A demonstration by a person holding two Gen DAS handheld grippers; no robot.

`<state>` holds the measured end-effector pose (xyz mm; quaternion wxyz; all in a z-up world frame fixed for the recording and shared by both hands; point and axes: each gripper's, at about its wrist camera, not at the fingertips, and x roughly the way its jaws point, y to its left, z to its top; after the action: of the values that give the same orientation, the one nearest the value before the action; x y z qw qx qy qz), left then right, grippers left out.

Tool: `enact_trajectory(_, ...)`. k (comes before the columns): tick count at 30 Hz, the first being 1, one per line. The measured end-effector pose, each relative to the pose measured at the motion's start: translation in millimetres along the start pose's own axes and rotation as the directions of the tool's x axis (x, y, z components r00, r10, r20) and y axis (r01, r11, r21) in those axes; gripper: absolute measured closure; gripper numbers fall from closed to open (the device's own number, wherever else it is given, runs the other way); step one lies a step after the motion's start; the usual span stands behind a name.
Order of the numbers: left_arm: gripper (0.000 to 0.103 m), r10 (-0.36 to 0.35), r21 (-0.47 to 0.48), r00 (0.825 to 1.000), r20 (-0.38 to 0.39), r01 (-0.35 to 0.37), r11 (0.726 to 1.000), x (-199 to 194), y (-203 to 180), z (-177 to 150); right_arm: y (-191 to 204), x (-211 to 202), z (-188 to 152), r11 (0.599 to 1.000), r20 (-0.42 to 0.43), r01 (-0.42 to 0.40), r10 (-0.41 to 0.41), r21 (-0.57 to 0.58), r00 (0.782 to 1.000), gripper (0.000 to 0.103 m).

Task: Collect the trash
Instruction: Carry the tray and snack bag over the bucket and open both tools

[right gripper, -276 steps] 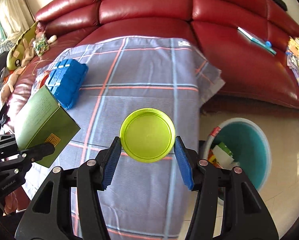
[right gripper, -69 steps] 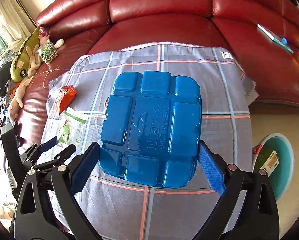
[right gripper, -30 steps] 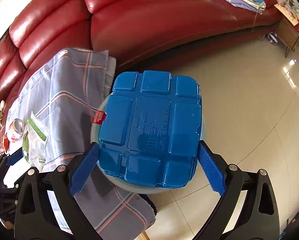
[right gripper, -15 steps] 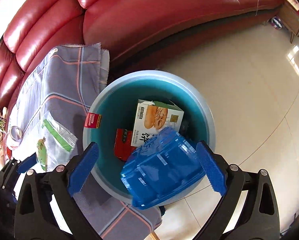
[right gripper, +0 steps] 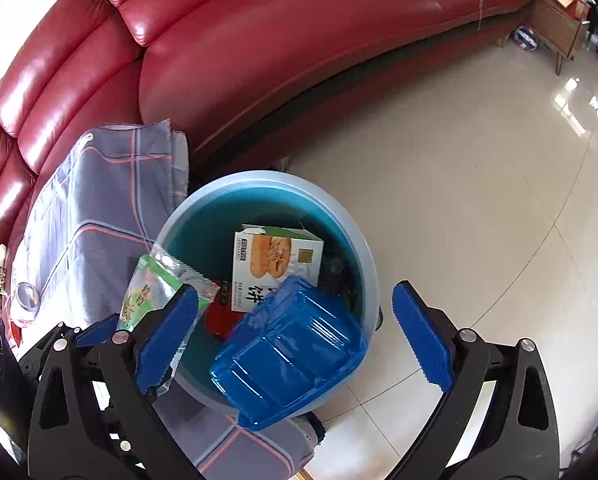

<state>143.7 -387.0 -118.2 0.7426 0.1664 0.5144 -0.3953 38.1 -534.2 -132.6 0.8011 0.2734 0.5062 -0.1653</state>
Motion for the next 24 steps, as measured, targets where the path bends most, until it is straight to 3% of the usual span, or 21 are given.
enact_trajectory(2, 0.025, 0.013, 0.016, 1.0, 0.004, -0.013, 1.0, 1.6, -5.7, 1.9, -1.0, -0.4, -0.3, 1.0, -0.002, 0.005, -0.005, -0.003, 1.0, 0.009)
enact_trajectory(4, 0.013, 0.03, 0.023, 0.999, 0.012, -0.03, 0.999, 1.4, -9.3, 2.0, -0.2, -0.9, -0.6, 1.0, -0.004, 0.011, -0.011, -0.009, 1.0, 0.009)
enact_trajectory(6, 0.01, 0.038, 0.02, 0.999, 0.024, -0.038, 0.999, 0.7, -12.4, 2.8, 1.4, -1.2, -0.5, 1.0, -0.006, 0.012, -0.012, -0.016, 1.0, 0.009)
enact_trajectory(24, 0.008, 0.053, -0.06, 0.996, 0.073, -0.049, 0.997, -44.4, 20.9, -17.3, 57.4, -23.7, -11.0, 0.992, 0.001, 0.043, -0.043, -0.115, 0.999, 0.009)
